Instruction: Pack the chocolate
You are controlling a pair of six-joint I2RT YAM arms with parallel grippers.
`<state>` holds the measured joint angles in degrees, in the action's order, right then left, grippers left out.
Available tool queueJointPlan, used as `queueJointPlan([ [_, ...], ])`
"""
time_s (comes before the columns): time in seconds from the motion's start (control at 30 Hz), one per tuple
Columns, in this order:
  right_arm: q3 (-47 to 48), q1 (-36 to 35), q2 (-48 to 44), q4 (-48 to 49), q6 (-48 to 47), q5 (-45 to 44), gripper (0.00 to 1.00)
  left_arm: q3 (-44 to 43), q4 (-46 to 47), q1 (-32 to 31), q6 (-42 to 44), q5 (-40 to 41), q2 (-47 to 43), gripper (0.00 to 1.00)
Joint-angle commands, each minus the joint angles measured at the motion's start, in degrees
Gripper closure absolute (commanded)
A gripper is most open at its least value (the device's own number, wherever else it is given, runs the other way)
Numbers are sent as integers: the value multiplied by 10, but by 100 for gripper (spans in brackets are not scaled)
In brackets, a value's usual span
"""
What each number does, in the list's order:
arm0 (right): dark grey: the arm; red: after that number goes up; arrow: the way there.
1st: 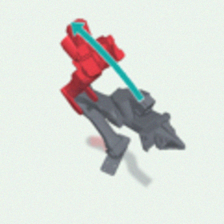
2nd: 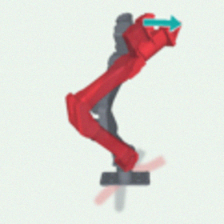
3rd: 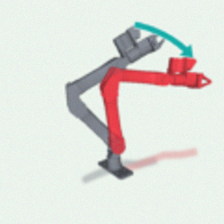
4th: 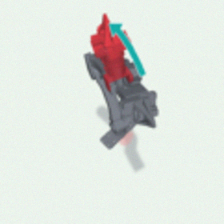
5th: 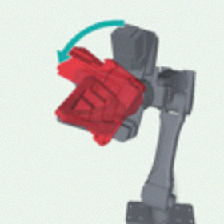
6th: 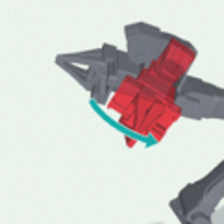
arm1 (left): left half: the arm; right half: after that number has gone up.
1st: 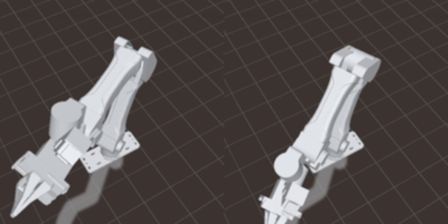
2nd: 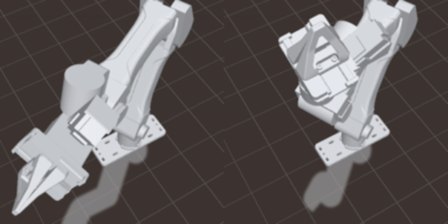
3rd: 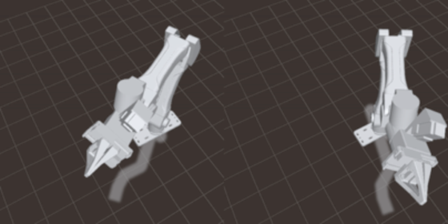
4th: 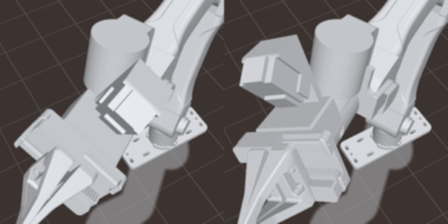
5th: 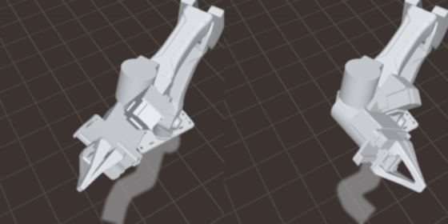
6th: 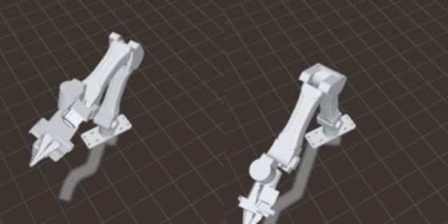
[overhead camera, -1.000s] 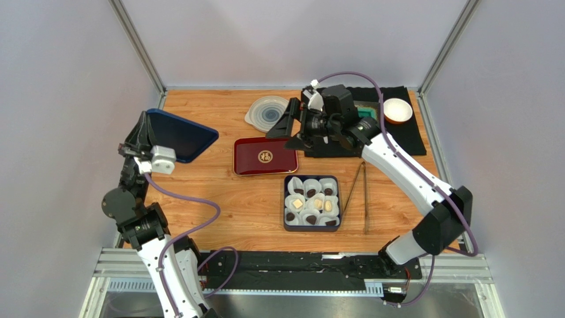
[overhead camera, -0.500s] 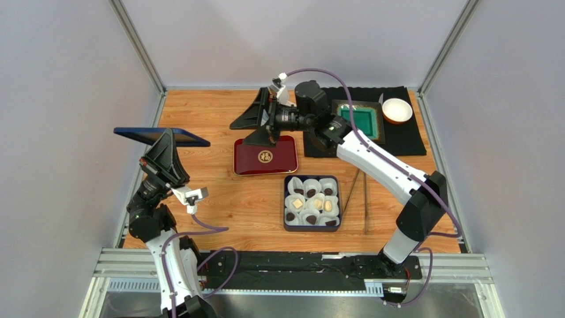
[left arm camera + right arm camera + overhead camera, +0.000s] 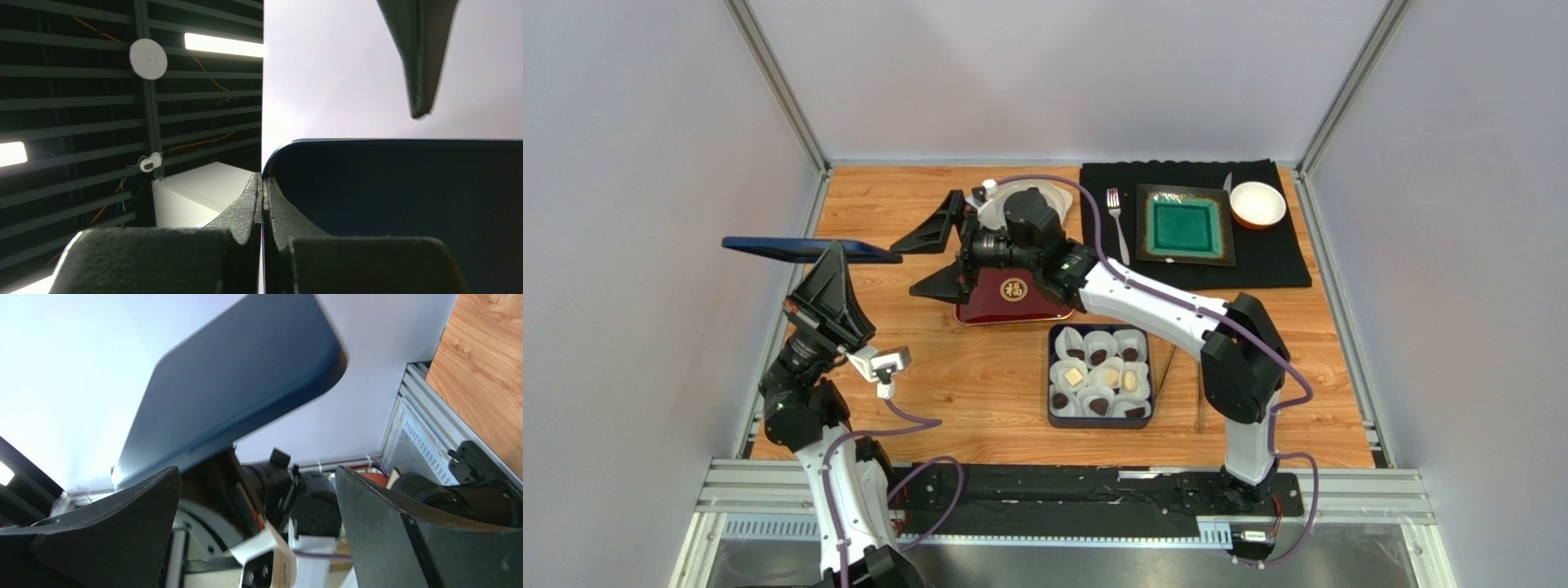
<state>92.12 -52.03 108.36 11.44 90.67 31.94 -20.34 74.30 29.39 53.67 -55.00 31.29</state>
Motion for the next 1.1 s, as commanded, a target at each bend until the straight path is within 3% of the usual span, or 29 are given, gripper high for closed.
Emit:
queueJointPlan([
  [0.0, 59, -3, 37, 64, 82, -48, 1, -5, 136, 1, 13, -7, -19, 100],
  [0.1, 68, -2, 57, 107, 127, -76, 1, 7, 136, 1, 14, -12, -28, 100],
  [0.5, 230, -26, 140, 72, 159, -111, 1, 46, 139, 1, 43, -27, -38, 100],
  [0.73, 220, -27, 144, 85, 144, -126, 1, 55, 139, 2, 45, -34, -49, 100],
  [0.83, 254, -23, 157, 82, 135, -125, 29, 64, 139, 1, 45, -47, -56, 100],
  [0.87, 275, -22, 168, 81, 136, -123, 53, 66, 138, 2, 46, -51, -58, 100],
  [0.93, 292, -21, 174, 55, 132, -115, 72, 74, 137, 1, 53, -61, -61, 100],
  [0.97, 293, -20, 175, 50, 128, -113, 76, 76, 137, 2, 54, -65, -62, 100],
  [1.07, 293, -19, 174, 39, 122, -111, 77, 79, 136, 1, 56, -70, -63, 100],
])
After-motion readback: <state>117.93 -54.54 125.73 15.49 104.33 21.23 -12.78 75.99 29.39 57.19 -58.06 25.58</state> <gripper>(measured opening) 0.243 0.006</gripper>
